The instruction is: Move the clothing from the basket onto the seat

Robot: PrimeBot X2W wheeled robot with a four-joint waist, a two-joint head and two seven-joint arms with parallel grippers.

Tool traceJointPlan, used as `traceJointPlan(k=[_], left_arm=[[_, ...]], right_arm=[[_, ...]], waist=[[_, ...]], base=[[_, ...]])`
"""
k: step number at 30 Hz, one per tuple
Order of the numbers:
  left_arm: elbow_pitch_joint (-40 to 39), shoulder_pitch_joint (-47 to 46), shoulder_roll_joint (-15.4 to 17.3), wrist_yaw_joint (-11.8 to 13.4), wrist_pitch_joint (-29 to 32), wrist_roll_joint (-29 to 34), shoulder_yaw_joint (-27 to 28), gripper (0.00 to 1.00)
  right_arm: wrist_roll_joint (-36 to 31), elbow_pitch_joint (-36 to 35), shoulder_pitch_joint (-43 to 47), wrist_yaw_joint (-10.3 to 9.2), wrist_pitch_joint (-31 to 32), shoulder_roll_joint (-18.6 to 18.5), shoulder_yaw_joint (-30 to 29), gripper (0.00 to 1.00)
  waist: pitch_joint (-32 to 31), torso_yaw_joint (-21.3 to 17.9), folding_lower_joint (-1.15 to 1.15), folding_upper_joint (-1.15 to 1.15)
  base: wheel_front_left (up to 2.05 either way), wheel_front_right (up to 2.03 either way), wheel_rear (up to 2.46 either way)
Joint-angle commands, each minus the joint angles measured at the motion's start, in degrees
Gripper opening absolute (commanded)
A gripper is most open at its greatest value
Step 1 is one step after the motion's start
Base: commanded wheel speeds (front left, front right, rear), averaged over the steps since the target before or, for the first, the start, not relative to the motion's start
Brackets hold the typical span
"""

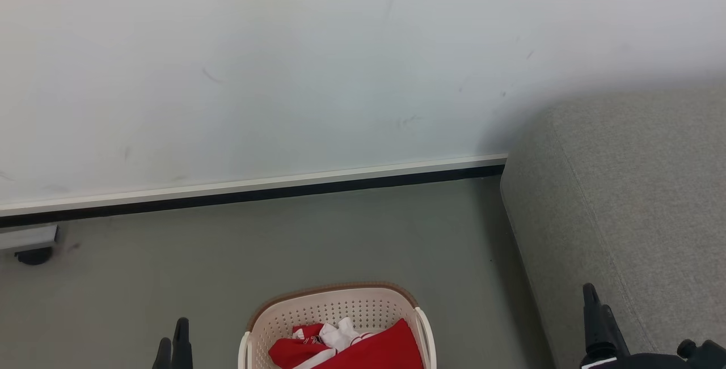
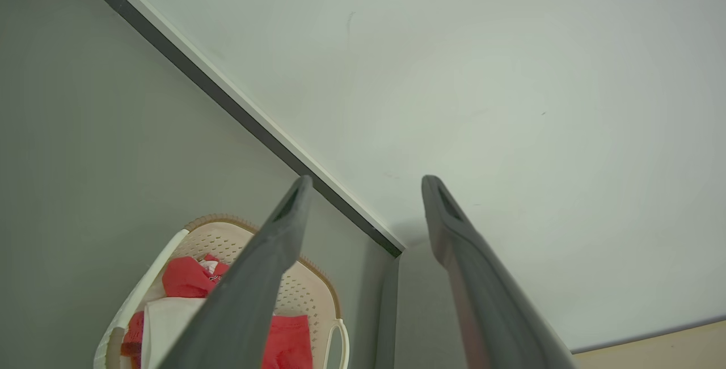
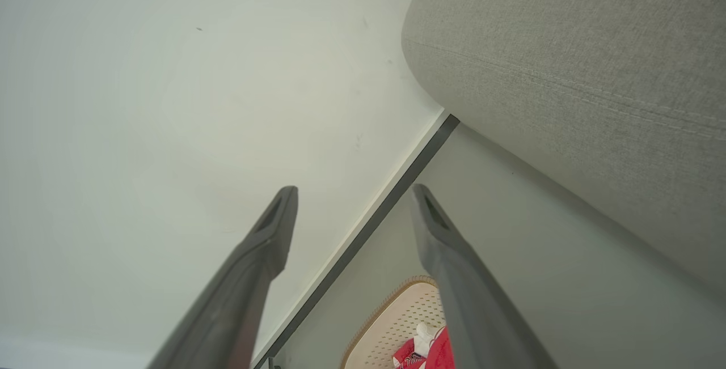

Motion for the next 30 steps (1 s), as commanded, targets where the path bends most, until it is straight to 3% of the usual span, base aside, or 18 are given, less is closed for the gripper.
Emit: traceJointPlan(k=[1, 30], left_arm=[[-1.12, 0.17, 0.25, 0.29, -0.51, 1.64, -0.06, 1.00], [-4.21, 3.08, 0.35, 2.63, -4.68, 22.77, -0.71, 1.00]], right_arm=[[-1.90, -0.88, -0.89, 0.01, -0.63, -0.50, 0.68, 1.00], [-20.24, 0.25, -1.34, 0.02, -6.44, -1.46, 10.63, 1.00]], waist=[[-0.03, -0.01, 0.00, 0.00], [-1.08, -0.55, 0.00, 0.00]], base=[[0.00, 0.00, 0.00], [0.00, 0.00, 0.00]])
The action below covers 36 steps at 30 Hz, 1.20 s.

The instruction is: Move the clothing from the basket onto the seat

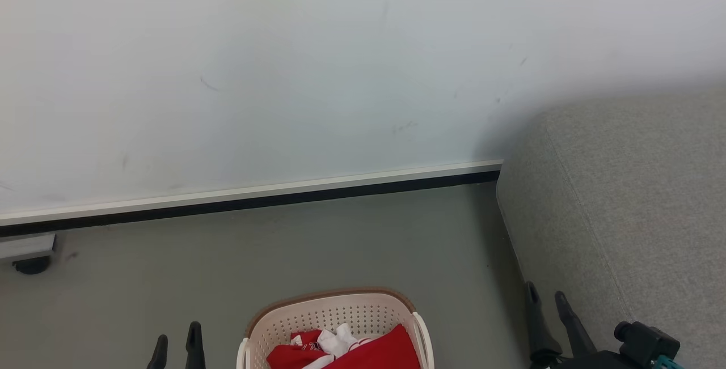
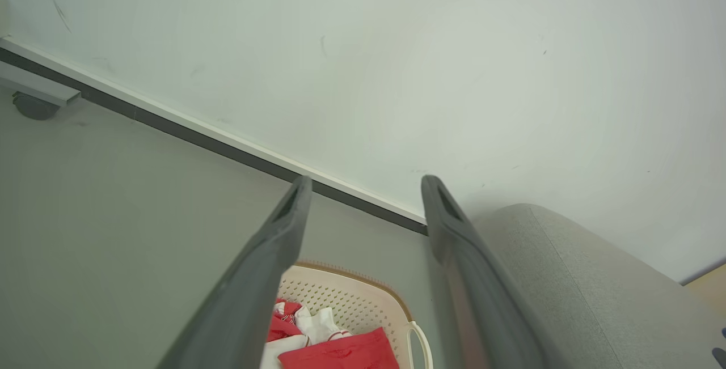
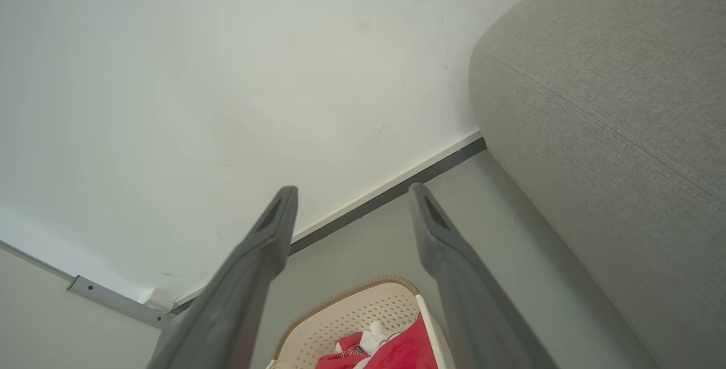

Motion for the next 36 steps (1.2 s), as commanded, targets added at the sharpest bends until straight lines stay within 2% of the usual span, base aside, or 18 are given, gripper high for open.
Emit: traceJointPlan(k=[1, 9, 19, 36], left_arm=[[-0.90, 0.76, 0.31, 0.20, -0.53, 1.58, 0.09, 1.00], [-2.77, 1.43, 0.32, 0.42, -1.51, 6.99, 0.36, 1.00], [-4.63, 2.35, 0.35, 1.07, -2.62, 12.91, 0.50, 1.00], [-5.87, 2.64, 0.37, 0.34, -4.16, 21.48, 0.45, 1.00]], right_arm=[[-1.47, -0.72, -0.61, 0.02, -0.69, -0.58, 0.71, 1.00], [-5.49, -1.22, -0.59, 0.03, -1.97, -0.85, 2.98, 1.00], [-10.77, -2.52, 0.25, 0.03, -3.56, -0.45, 3.03, 1.00], [-18.82, -3.96, 0.68, 0.04, -5.75, -0.05, 3.69, 1.00]], waist=[[-0.09, -0.01, 0.00, 0.00], [-0.64, -0.05, 0.00, 0.00], [-1.20, -0.13, 0.00, 0.00], [-1.48, -0.39, 0.00, 0.00]], base=[[0.00, 0.00, 0.00], [0.00, 0.00, 0.00], [0.00, 0.00, 0.00], [0.00, 0.00, 0.00]])
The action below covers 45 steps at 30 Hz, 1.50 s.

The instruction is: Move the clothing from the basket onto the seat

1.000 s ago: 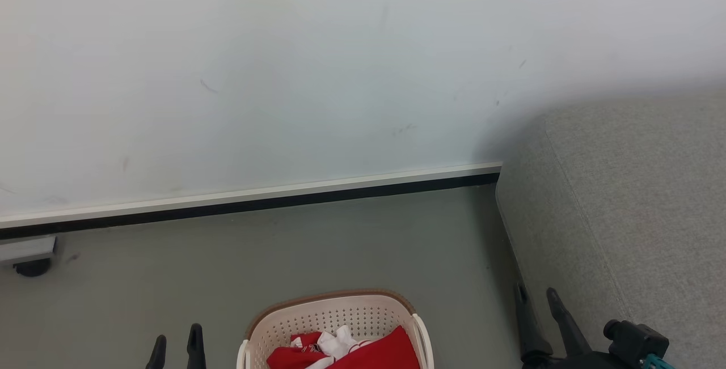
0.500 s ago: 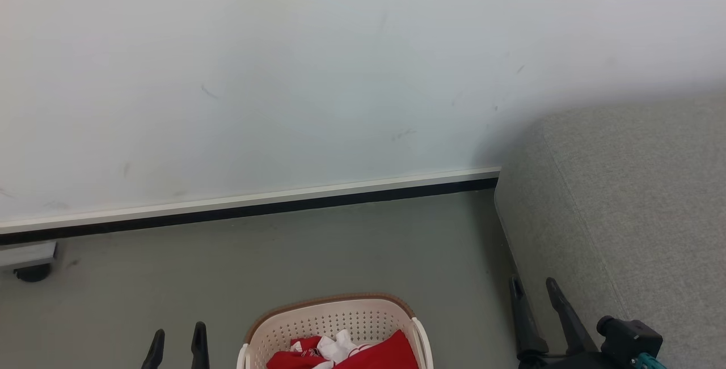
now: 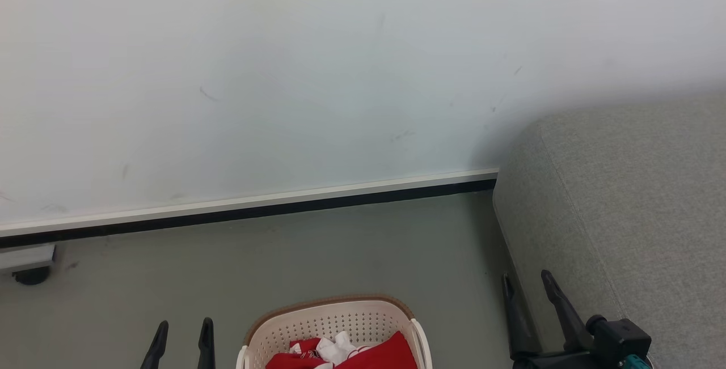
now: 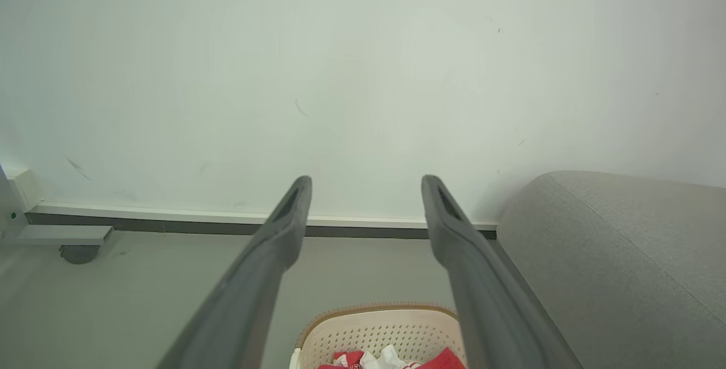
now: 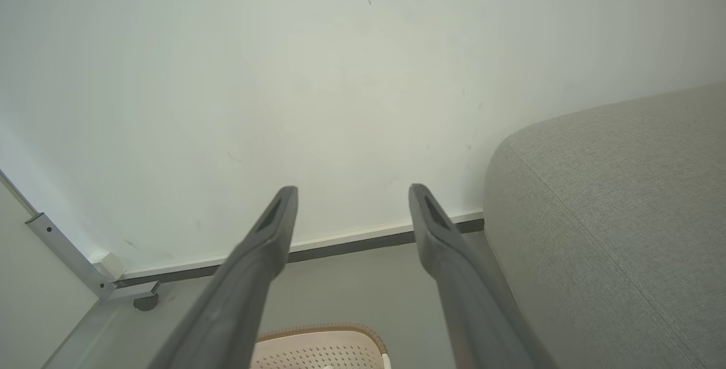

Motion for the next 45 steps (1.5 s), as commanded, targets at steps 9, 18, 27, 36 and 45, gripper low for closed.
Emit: traceJointPlan(k=[9, 18, 27, 36, 45], left_arm=[[-1.46, 0.90, 0.28, -0.49, -1.21, 4.77, 0.93, 1.00], [-1.82, 1.41, 0.28, -0.28, -1.96, 7.60, 1.57, 1.00], [-1.63, 0.78, 0.26, -0.17, -2.09, 8.20, 1.62, 1.00], [-1.36, 0.50, 0.26, -0.24, -2.09, 7.79, 1.83, 1.00], [-0.93, 1.14, 0.26, -0.59, -2.09, 7.62, 1.67, 1.00]], right_arm=[[-4.99, -1.16, 0.29, 0.04, -1.56, 0.04, 1.94, 1.00], [-8.47, -1.29, 0.77, 0.04, -2.65, 0.01, 3.48, 1.00], [-9.19, -1.18, 0.23, 0.04, -2.72, -0.18, 3.59, 1.00], [-8.98, -1.09, 0.03, 0.04, -2.72, -0.24, 3.80, 1.00], [-8.76, -1.15, 0.60, 0.04, -2.72, -0.28, 3.79, 1.00]], waist=[[-0.09, -0.21, 0.00, 0.00], [-0.43, -0.32, 0.00, 0.00], [-0.06, -0.30, 0.00, 0.00], [0.11, -0.39, 0.00, 0.00], [-0.34, -0.41, 0.00, 0.00]], base=[[0.00, 0.00, 0.00], [0.00, 0.00, 0.00], [0.00, 0.00, 0.00], [0.00, 0.00, 0.00], [0.00, 0.00, 0.00]])
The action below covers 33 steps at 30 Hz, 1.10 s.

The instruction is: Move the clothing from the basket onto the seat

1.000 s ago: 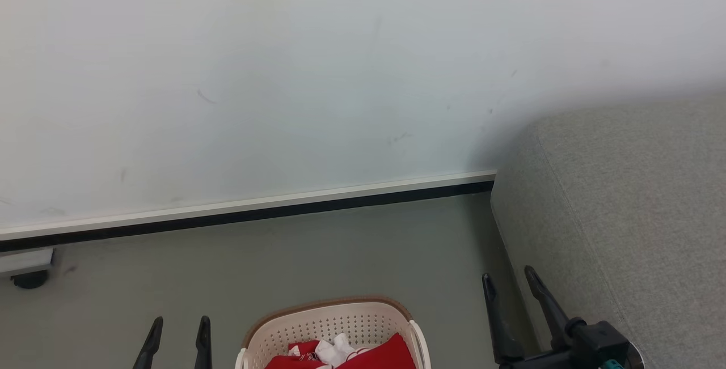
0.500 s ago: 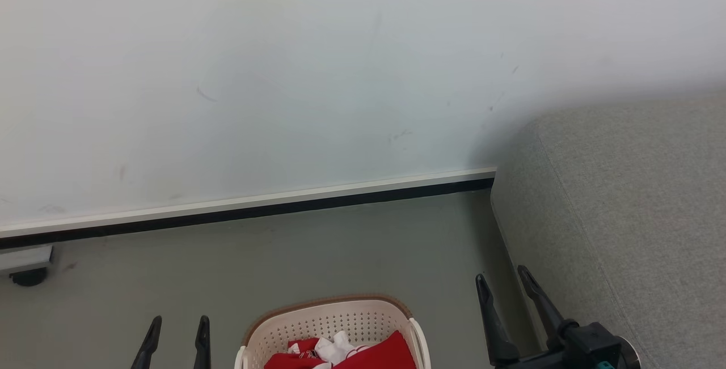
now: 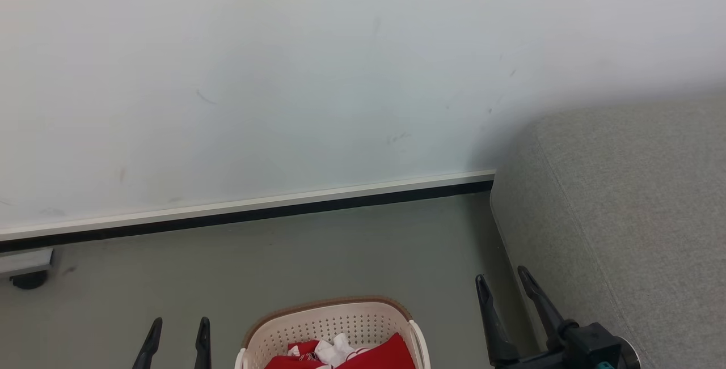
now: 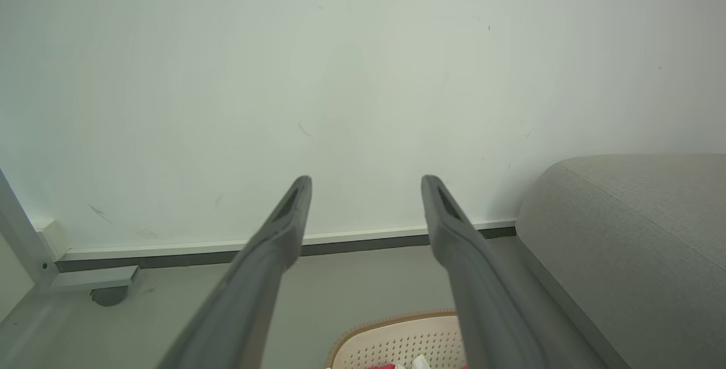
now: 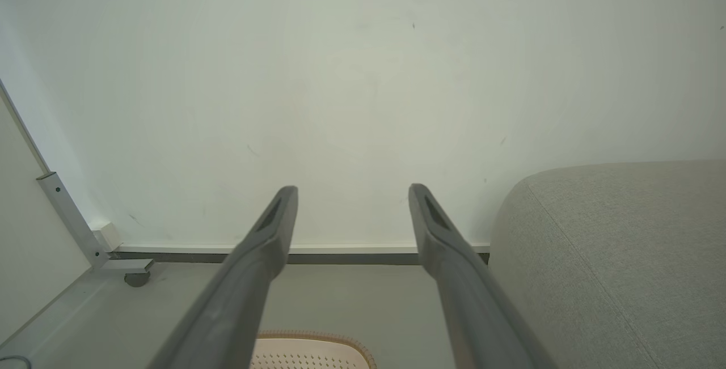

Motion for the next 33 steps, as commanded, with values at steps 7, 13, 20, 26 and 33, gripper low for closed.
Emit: traceJointPlan(k=[7, 13, 20, 26, 33], left_arm=[[1.13, 0.70, 0.17, -0.79, -0.34, 0.62, -0.44, 1.00], [2.96, -0.39, 0.17, -2.49, -0.34, 1.43, -1.48, 1.00], [5.75, -2.28, 0.15, -4.17, -0.34, 2.07, -3.66, 1.00], [8.68, -6.46, 0.79, -5.25, -0.33, 2.39, -7.57, 1.00], [12.70, -11.86, 1.19, -5.44, -0.32, 1.30, -10.87, 1.00]], right_arm=[[0.41, -0.02, 0.52, 0.04, -0.08, -0.17, 0.00, 1.00], [0.22, -0.46, -0.57, 0.04, -0.08, -0.22, -0.18, 1.00], [-0.07, -1.79, -1.82, 0.04, -0.07, -0.46, -1.05, 1.00], [-0.48, -3.57, -4.40, 0.04, -0.07, -0.64, -1.94, 1.00], [-1.20, -5.33, -8.04, 0.04, -0.07, -0.83, -2.50, 1.00]], waist=[[0.41, 0.19, 0.00, 0.00], [1.99, 0.13, 0.00, 0.00], [4.94, -0.03, 0.00, 0.00], [9.60, -0.16, 0.00, 0.00], [15.35, -0.61, 0.00, 0.00]], base=[[0.00, 0.00, 0.00], [0.00, 0.00, 0.00], [0.00, 0.00, 0.00], [0.00, 0.00, 0.00], [0.00, 0.00, 0.00]])
